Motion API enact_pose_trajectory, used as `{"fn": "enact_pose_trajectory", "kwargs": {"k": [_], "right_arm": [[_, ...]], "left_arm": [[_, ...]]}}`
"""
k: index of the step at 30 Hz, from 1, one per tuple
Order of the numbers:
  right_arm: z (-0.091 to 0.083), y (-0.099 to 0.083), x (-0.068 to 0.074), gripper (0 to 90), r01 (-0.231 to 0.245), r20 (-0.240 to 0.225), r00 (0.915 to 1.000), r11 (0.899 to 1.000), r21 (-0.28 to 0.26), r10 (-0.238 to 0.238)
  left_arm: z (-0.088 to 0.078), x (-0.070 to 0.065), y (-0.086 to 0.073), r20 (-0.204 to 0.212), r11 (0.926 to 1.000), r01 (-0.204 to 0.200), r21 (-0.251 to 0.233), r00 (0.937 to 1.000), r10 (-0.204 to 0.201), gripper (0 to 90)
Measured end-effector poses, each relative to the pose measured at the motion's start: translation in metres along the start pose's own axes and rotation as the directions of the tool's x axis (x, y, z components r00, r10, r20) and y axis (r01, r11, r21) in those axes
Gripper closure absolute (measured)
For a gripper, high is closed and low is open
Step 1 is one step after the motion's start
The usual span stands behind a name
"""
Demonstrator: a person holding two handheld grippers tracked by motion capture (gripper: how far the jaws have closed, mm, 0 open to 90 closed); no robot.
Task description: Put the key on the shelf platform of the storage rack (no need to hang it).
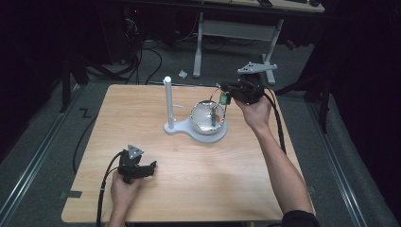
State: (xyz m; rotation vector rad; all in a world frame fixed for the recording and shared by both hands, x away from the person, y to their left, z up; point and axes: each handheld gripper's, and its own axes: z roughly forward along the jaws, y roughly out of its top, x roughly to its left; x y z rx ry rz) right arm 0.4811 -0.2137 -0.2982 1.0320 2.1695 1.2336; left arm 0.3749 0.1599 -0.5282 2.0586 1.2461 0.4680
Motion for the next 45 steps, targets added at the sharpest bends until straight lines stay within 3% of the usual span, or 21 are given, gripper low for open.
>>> {"fn": "enact_pose_trajectory", "kwargs": {"k": [10,12,18,28,40,45], "right_arm": [[0.020,-0.002,0.004,84.7,-0.001,-0.015,0.9999,1.000,0.024,0.002],[0.027,-0.004,0.006,88.8,0.003,-0.017,0.9998,1.000,0.029,-0.003],[0.043,-0.014,0.009,88.9,0.023,-0.005,0.9997,0.997,0.078,-0.022],[0.060,-0.029,0.008,88.9,-0.006,-0.027,0.9996,0.995,0.097,0.009],[0.080,-0.054,0.004,88.8,-0.035,-0.018,0.9991,0.988,0.148,0.038],[0.082,-0.061,0.001,88.7,-0.048,-0.028,0.9983,0.989,0.140,0.052]], "left_arm": [[0.000,0.000,0.000,-0.001,1.0000,0.000,-0.001,1.0000,0.000,18.9],[0.000,0.000,0.000,-0.001,1.0000,0.000,-0.001,1.0000,0.000,18.9],[0.000,0.000,0.000,0.001,1.0000,-0.001,0.000,1.0000,0.001,18.8],[0.000,0.000,0.000,0.001,1.0000,-0.001,0.000,1.0000,0.001,18.8],[0.000,0.000,0.000,0.001,1.0000,0.000,0.000,1.0000,0.000,18.8],[0.000,0.000,0.000,0.001,1.0000,0.000,-0.001,1.0000,0.000,18.8]]}}
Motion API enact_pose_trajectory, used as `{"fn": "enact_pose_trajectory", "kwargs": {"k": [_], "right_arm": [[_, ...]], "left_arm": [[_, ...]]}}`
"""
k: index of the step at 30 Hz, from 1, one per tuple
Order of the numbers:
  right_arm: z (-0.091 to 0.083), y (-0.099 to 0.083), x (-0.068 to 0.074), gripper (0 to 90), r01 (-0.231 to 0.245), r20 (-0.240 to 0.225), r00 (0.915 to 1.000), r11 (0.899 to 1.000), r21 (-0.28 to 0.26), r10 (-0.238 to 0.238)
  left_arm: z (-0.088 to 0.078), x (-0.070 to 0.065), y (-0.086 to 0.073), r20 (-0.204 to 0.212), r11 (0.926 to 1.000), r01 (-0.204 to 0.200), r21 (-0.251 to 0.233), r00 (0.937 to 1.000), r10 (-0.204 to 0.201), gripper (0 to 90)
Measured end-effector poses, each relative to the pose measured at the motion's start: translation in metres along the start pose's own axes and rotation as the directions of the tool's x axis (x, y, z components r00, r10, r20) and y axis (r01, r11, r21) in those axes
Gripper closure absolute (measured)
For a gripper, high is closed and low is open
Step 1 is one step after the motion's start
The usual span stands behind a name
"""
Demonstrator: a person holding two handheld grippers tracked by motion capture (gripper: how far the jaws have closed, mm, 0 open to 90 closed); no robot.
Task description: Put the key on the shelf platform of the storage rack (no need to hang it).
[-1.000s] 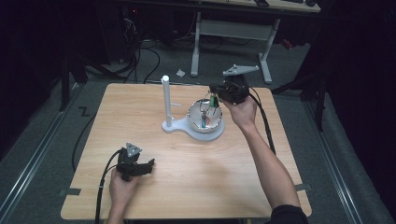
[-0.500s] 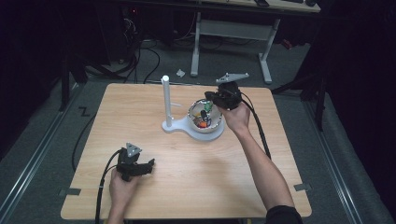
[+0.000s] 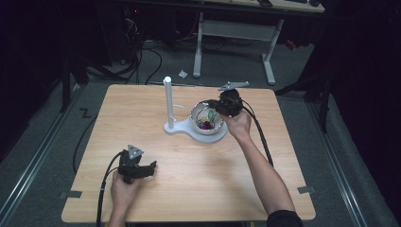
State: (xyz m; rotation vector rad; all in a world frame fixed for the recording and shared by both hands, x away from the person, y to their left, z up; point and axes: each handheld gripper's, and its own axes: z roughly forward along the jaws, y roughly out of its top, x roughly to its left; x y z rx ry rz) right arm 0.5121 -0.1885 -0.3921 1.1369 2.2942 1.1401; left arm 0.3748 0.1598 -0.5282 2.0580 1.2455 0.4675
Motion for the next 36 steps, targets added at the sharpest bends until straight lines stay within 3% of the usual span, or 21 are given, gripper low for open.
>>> {"fn": "enact_pose_trajectory", "kwargs": {"k": [9,10,11,12,13,15,21,22,23,24,25,26,31,36], "right_arm": [[0.001,-0.005,0.005,88.4,0.022,-0.036,0.9991,1.000,-0.002,-0.022],[0.004,-0.010,0.009,88.4,0.048,-0.022,0.9986,0.998,0.035,-0.047],[0.004,-0.010,0.009,88.4,0.048,-0.022,0.9986,0.998,0.035,-0.047],[0.012,-0.018,0.010,88.4,0.071,0.002,0.9974,0.994,0.080,-0.072],[0.012,-0.018,0.010,88.4,0.071,0.002,0.9974,0.994,0.080,-0.072],[0.019,-0.029,0.006,88.4,0.027,-0.020,0.9995,0.997,0.077,-0.025],[0.027,-0.036,0.005,87.9,0.017,-0.007,0.9998,0.995,0.096,-0.017],[0.027,-0.036,0.004,81.4,0.016,0.000,0.9999,0.996,0.093,-0.016],[0.027,-0.036,0.004,81.4,0.016,0.000,0.9999,0.996,0.093,-0.016],[0.027,-0.038,0.003,73.5,-0.007,0.002,1.0000,0.996,0.094,0.007],[0.027,-0.038,0.003,73.5,-0.007,0.002,1.0000,0.996,0.094,0.007],[0.025,-0.039,0.001,68.6,-0.018,0.006,0.9998,0.996,0.089,0.018],[0.018,-0.045,-0.003,63.7,-0.044,0.002,0.9990,0.997,0.063,0.044],[-0.004,-0.054,-0.009,56.6,-0.099,-0.005,0.9950,0.994,0.036,0.100]], "left_arm": [[0.000,0.000,0.000,0.000,1.0000,0.000,0.000,1.0000,0.000,18.8],[0.000,0.000,0.000,0.000,1.0000,0.000,0.000,1.0000,0.000,18.8],[0.000,0.000,0.000,0.000,1.0000,0.000,0.000,1.0000,0.000,18.8],[0.000,0.000,0.000,0.000,1.0000,-0.001,0.000,1.0000,0.001,18.8],[0.000,0.000,0.000,0.000,1.0000,-0.001,0.000,1.0000,0.001,18.8],[0.000,0.000,0.000,0.000,1.0000,-0.001,0.000,1.0000,0.001,18.8],[0.000,0.000,0.000,0.000,1.0000,-0.003,0.001,1.0000,0.003,18.8],[0.000,0.000,0.000,0.000,1.0000,-0.003,0.001,1.0000,0.003,18.8],[0.000,0.000,0.000,0.000,1.0000,-0.003,0.001,1.0000,0.003,18.7],[0.000,0.000,0.000,0.000,1.0000,-0.002,0.001,1.0000,0.002,18.8],[0.000,0.000,0.000,0.000,1.0000,-0.002,0.001,1.0000,0.002,18.7],[0.000,0.000,0.000,-0.001,1.0000,-0.003,0.003,1.0000,0.003,18.8],[0.000,0.000,0.000,0.000,1.0000,-0.001,0.000,1.0000,0.001,18.8],[0.000,0.000,0.000,0.000,1.0000,-0.001,0.000,1.0000,0.001,18.8]]}}
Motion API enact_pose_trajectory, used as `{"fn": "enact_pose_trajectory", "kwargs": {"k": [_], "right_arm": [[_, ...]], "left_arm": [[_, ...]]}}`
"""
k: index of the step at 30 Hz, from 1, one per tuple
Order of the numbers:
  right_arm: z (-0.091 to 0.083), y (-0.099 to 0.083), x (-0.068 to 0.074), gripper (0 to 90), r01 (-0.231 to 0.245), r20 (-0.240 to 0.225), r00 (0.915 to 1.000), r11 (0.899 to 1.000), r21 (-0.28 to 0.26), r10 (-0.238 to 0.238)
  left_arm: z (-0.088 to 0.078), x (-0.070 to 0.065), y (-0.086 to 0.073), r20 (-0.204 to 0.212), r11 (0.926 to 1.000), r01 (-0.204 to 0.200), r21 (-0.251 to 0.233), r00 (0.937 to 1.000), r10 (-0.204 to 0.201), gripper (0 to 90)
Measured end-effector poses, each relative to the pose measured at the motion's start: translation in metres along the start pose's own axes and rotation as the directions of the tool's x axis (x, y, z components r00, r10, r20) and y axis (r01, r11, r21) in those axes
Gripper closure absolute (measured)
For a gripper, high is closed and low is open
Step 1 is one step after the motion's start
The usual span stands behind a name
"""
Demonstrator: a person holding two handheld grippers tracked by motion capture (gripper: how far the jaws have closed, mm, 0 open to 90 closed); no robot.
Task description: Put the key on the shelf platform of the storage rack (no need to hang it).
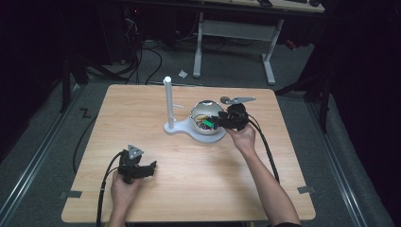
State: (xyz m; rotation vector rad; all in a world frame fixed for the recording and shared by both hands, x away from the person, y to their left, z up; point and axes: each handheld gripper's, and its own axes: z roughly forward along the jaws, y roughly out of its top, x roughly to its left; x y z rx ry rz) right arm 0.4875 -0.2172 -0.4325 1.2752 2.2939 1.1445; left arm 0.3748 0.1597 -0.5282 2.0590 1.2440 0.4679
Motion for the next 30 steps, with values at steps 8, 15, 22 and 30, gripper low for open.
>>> {"fn": "enact_pose_trajectory", "kwargs": {"k": [8,15,22,30], "right_arm": [[-0.033,-0.010,-0.008,56.1,0.004,0.041,0.9992,1.000,-0.028,-0.003],[-0.053,-0.019,-0.009,53.9,-0.004,0.066,0.9978,1.000,-0.030,0.006],[-0.067,-0.029,-0.008,53.7,-0.002,0.089,0.9960,0.999,-0.054,0.007],[-0.084,-0.041,-0.011,53.6,-0.025,0.103,0.9941,0.997,-0.078,0.033]], "left_arm": [[0.000,0.000,0.000,0.000,1.0000,0.000,0.000,1.0000,0.000,18.7],[0.000,0.000,0.000,0.000,1.0000,0.000,0.000,1.0000,0.000,18.8],[0.000,0.000,0.000,-0.001,1.0000,0.000,0.001,1.0000,0.000,18.8],[0.000,0.000,0.000,-0.001,1.0000,0.000,0.000,1.0000,0.000,18.8]]}}
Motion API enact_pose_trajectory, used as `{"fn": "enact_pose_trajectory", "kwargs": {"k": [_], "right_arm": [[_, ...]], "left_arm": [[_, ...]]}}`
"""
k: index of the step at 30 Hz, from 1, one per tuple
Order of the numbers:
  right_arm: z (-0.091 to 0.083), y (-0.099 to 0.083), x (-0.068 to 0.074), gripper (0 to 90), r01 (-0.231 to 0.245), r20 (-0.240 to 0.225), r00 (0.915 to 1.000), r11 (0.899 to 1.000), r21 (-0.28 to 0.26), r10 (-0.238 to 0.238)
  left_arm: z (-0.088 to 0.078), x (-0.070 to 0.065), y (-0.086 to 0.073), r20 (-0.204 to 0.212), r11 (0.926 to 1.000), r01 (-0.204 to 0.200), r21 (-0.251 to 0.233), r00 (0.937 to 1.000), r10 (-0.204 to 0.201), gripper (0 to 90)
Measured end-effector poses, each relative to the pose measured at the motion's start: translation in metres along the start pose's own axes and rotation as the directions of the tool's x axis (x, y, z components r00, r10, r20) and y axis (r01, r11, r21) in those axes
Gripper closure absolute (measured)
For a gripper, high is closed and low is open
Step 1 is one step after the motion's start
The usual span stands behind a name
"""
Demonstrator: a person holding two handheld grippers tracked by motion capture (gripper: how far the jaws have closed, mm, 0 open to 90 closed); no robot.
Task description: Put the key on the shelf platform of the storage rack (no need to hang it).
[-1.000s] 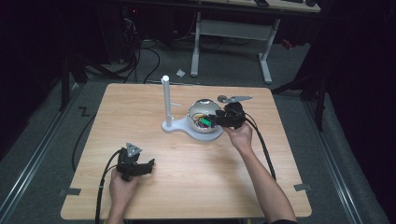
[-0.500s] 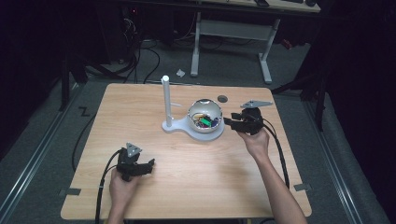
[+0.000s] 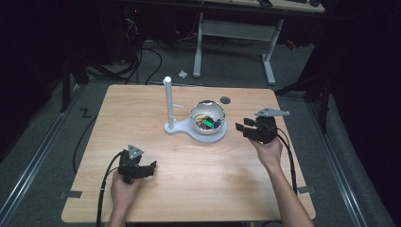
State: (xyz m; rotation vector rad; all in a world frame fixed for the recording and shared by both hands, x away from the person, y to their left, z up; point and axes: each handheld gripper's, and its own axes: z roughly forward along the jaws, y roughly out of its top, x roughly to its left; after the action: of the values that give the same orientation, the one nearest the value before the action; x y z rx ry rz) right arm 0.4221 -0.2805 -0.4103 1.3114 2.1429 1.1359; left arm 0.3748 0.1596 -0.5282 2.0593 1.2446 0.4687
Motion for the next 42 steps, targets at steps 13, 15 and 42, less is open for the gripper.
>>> {"fn": "enact_pose_trajectory", "kwargs": {"k": [13,15,42], "right_arm": [[-0.023,-0.006,0.004,52.8,-0.003,-0.007,1.0000,0.999,-0.039,0.003],[-0.025,-0.008,0.005,52.7,-0.011,-0.006,0.9999,0.999,-0.032,0.011],[-0.050,-0.051,0.014,54.8,-0.007,0.018,0.9998,0.999,-0.047,0.008]], "left_arm": [[0.000,0.000,0.000,0.000,1.0000,0.000,0.000,1.0000,0.000,18.8],[0.000,0.000,0.000,0.000,1.0000,0.000,0.000,1.0000,0.000,18.8],[0.000,0.000,0.000,-0.001,1.0000,0.000,0.000,1.0000,0.000,18.7]]}}
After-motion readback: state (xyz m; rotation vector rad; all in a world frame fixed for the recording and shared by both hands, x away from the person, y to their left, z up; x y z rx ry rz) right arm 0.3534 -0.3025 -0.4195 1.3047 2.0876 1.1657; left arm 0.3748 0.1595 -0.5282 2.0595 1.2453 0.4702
